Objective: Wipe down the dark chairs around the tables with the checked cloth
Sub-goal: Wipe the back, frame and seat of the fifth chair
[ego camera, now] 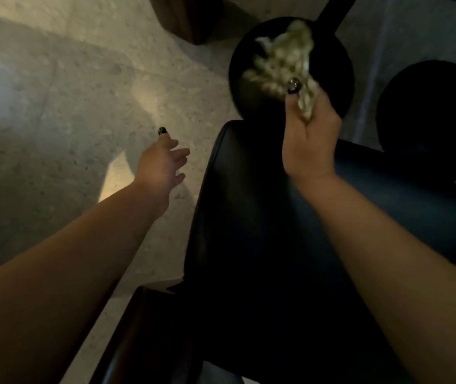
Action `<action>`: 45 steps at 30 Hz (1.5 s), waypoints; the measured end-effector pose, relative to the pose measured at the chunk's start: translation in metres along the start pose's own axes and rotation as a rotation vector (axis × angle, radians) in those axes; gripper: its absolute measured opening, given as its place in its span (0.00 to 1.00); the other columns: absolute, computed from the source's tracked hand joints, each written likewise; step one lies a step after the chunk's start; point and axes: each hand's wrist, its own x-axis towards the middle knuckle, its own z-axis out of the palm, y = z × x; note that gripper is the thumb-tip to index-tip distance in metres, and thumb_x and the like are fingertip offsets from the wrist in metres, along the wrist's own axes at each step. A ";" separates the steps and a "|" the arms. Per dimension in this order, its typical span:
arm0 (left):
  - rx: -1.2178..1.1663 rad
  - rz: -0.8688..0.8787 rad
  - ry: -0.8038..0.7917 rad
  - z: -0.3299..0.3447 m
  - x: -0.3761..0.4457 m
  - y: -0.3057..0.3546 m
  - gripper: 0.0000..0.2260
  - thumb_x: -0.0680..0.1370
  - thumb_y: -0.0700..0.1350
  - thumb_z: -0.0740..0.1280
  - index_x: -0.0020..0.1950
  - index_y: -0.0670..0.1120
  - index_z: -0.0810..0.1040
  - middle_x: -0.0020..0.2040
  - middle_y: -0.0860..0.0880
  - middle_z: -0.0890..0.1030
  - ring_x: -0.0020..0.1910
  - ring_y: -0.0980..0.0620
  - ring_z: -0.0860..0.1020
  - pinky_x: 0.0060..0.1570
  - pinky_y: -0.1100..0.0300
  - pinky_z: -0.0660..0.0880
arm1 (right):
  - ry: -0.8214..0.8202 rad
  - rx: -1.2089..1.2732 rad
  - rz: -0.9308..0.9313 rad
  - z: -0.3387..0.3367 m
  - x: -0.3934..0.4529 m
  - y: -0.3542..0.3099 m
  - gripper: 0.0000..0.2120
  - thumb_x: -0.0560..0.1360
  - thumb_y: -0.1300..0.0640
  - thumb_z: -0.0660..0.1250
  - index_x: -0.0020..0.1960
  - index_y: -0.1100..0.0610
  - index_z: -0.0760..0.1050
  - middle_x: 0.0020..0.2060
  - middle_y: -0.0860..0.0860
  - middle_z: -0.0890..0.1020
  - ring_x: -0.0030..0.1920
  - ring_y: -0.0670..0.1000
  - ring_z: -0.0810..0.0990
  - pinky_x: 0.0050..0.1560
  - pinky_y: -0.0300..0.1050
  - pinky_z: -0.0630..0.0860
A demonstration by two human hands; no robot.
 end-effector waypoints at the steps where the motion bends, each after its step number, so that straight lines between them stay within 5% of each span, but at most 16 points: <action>1: 0.005 0.010 -0.019 0.001 0.000 0.000 0.18 0.85 0.50 0.49 0.69 0.43 0.68 0.65 0.44 0.75 0.66 0.49 0.72 0.63 0.53 0.67 | -0.037 -0.143 -0.108 -0.001 0.003 0.010 0.20 0.75 0.54 0.59 0.59 0.66 0.76 0.56 0.59 0.80 0.57 0.54 0.77 0.63 0.49 0.71; 3: 0.056 0.018 -0.060 0.004 0.002 -0.005 0.12 0.85 0.46 0.50 0.59 0.46 0.72 0.56 0.46 0.76 0.55 0.51 0.76 0.55 0.55 0.70 | -0.343 -0.465 -0.315 0.003 -0.007 0.030 0.22 0.74 0.51 0.61 0.63 0.61 0.76 0.63 0.58 0.77 0.65 0.58 0.73 0.69 0.57 0.64; 5: 0.120 0.033 -0.021 0.009 0.004 -0.012 0.09 0.84 0.46 0.54 0.57 0.47 0.73 0.53 0.49 0.77 0.48 0.55 0.76 0.51 0.57 0.72 | -0.551 -0.597 -0.308 0.006 -0.034 0.040 0.28 0.72 0.40 0.61 0.64 0.56 0.77 0.66 0.54 0.76 0.70 0.57 0.69 0.71 0.61 0.59; 10: 0.220 0.050 0.043 0.023 0.009 -0.022 0.16 0.83 0.50 0.58 0.67 0.45 0.72 0.62 0.49 0.78 0.61 0.51 0.75 0.61 0.51 0.72 | -0.220 -0.581 -0.200 0.013 -0.019 0.033 0.27 0.70 0.40 0.65 0.61 0.57 0.77 0.57 0.57 0.76 0.57 0.59 0.73 0.56 0.53 0.70; 12: 0.241 0.058 0.040 0.026 0.010 -0.024 0.13 0.82 0.50 0.58 0.64 0.46 0.74 0.59 0.49 0.78 0.60 0.50 0.76 0.60 0.51 0.72 | -0.315 -0.813 -0.099 0.022 -0.008 0.028 0.32 0.68 0.36 0.64 0.65 0.55 0.70 0.59 0.56 0.71 0.58 0.58 0.69 0.54 0.52 0.66; 15: 0.333 0.112 0.061 0.027 0.013 -0.025 0.07 0.82 0.51 0.59 0.54 0.50 0.74 0.52 0.49 0.79 0.56 0.47 0.78 0.62 0.45 0.73 | -0.473 -1.013 -0.239 0.037 -0.011 0.026 0.26 0.75 0.40 0.58 0.66 0.55 0.67 0.63 0.58 0.69 0.60 0.60 0.68 0.51 0.54 0.66; 18: 0.392 0.147 0.078 0.025 0.016 -0.021 0.09 0.81 0.52 0.60 0.57 0.50 0.73 0.55 0.48 0.78 0.57 0.47 0.77 0.63 0.43 0.72 | -0.558 -0.939 -0.354 0.038 -0.008 0.025 0.19 0.77 0.51 0.60 0.63 0.60 0.70 0.59 0.60 0.73 0.56 0.61 0.74 0.43 0.50 0.70; 21: 0.430 0.163 0.105 0.026 0.014 -0.012 0.09 0.81 0.52 0.60 0.58 0.52 0.72 0.59 0.48 0.77 0.60 0.46 0.76 0.65 0.43 0.71 | -0.674 -0.908 -0.394 0.038 -0.008 0.022 0.17 0.79 0.54 0.59 0.66 0.59 0.67 0.60 0.58 0.74 0.52 0.60 0.78 0.36 0.47 0.63; 25: 0.518 0.210 0.090 0.038 0.010 -0.004 0.13 0.80 0.52 0.59 0.63 0.49 0.73 0.59 0.49 0.77 0.61 0.47 0.75 0.65 0.45 0.71 | -0.577 -0.957 -0.325 0.030 -0.016 0.027 0.19 0.75 0.45 0.62 0.60 0.55 0.74 0.57 0.59 0.76 0.57 0.60 0.74 0.50 0.52 0.65; 28: 0.582 0.235 0.063 0.048 0.007 -0.005 0.10 0.80 0.50 0.59 0.52 0.48 0.76 0.48 0.50 0.80 0.52 0.50 0.78 0.55 0.52 0.74 | -0.590 -0.946 -0.189 0.025 -0.029 0.037 0.28 0.72 0.39 0.60 0.69 0.50 0.68 0.70 0.61 0.65 0.71 0.66 0.58 0.68 0.69 0.50; 30: 0.622 0.251 0.047 0.050 0.008 -0.009 0.13 0.78 0.53 0.58 0.51 0.47 0.78 0.48 0.46 0.81 0.50 0.47 0.80 0.52 0.52 0.74 | -0.589 -0.900 -0.158 0.027 -0.030 0.038 0.25 0.75 0.43 0.58 0.70 0.50 0.68 0.72 0.61 0.63 0.72 0.69 0.57 0.70 0.69 0.48; 32: 0.604 0.240 0.051 0.048 0.011 -0.014 0.09 0.79 0.51 0.57 0.47 0.51 0.75 0.47 0.49 0.79 0.51 0.48 0.79 0.55 0.51 0.73 | -0.555 -0.831 -0.190 0.029 -0.029 0.039 0.21 0.74 0.50 0.57 0.64 0.54 0.76 0.66 0.61 0.73 0.66 0.70 0.69 0.67 0.64 0.61; 35: 0.572 0.216 0.076 0.041 0.013 -0.015 0.09 0.81 0.51 0.57 0.59 0.51 0.72 0.54 0.50 0.77 0.57 0.47 0.76 0.64 0.45 0.72 | -0.552 -0.754 -0.258 0.030 -0.030 0.044 0.21 0.71 0.57 0.55 0.58 0.59 0.80 0.59 0.60 0.79 0.58 0.67 0.77 0.61 0.60 0.71; 39: 0.582 0.215 0.097 0.036 0.013 -0.012 0.21 0.79 0.54 0.59 0.69 0.47 0.70 0.54 0.50 0.76 0.59 0.46 0.76 0.65 0.43 0.71 | -0.624 -0.714 -0.404 0.024 -0.028 0.049 0.26 0.71 0.60 0.50 0.63 0.64 0.75 0.63 0.63 0.75 0.66 0.68 0.70 0.66 0.62 0.65; 42: 0.656 0.263 0.050 0.044 0.006 -0.006 0.24 0.77 0.47 0.64 0.73 0.47 0.66 0.62 0.50 0.75 0.60 0.51 0.75 0.59 0.57 0.74 | -0.714 -0.781 -0.388 0.015 -0.025 0.045 0.27 0.75 0.61 0.45 0.72 0.65 0.64 0.72 0.63 0.64 0.75 0.65 0.55 0.74 0.56 0.49; 45: 1.028 0.387 -0.160 0.053 0.003 0.000 0.33 0.72 0.38 0.67 0.76 0.45 0.62 0.71 0.45 0.69 0.69 0.47 0.70 0.61 0.61 0.70 | -0.514 -0.767 -0.208 -0.010 -0.027 0.055 0.26 0.72 0.61 0.48 0.64 0.67 0.74 0.64 0.63 0.75 0.70 0.66 0.67 0.69 0.58 0.62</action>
